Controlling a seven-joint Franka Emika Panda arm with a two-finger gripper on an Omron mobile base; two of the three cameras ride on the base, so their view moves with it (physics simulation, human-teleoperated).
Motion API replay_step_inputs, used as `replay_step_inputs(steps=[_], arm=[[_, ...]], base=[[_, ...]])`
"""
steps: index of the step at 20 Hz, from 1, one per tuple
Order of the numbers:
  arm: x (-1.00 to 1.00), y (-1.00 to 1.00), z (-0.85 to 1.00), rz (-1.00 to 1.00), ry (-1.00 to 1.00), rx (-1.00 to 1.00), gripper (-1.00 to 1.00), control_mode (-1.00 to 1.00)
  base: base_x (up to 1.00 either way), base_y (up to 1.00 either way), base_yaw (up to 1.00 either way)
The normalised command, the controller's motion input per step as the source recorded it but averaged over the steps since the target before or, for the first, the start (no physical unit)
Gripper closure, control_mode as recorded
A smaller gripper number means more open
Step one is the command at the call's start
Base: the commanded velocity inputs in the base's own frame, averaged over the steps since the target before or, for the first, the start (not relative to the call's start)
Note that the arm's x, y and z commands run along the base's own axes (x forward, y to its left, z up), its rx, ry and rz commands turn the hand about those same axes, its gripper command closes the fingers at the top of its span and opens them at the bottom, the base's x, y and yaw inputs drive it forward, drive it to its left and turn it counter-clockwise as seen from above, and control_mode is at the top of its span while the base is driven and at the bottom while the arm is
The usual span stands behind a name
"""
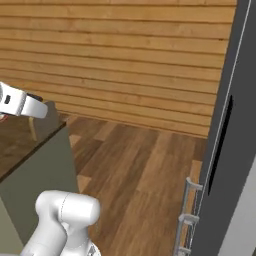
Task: Start the toaster. Once the lever pops up, take the bread to the plate on the dining counter.
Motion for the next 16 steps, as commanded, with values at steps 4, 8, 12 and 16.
replay_step_inputs(steps=[4,8,12,16], arm=[[0.0,0.0,0.0,0.0,0.0,0.0,1.0,1.0],[0.0,0.0,0.0,0.0,0.0,0.0,1.0,1.0],[0.0,0.0,0.0,0.0,0.0,0.0,1.0,1.0],[0.0,0.0,0.0,0.0,0.0,0.0,1.0,1.0]], base=[[1.0,-0.23,0.38],[1.0,-0.35,0.4],[1.0,-0.41,0.39],[1.0,-0.49,0.39]])
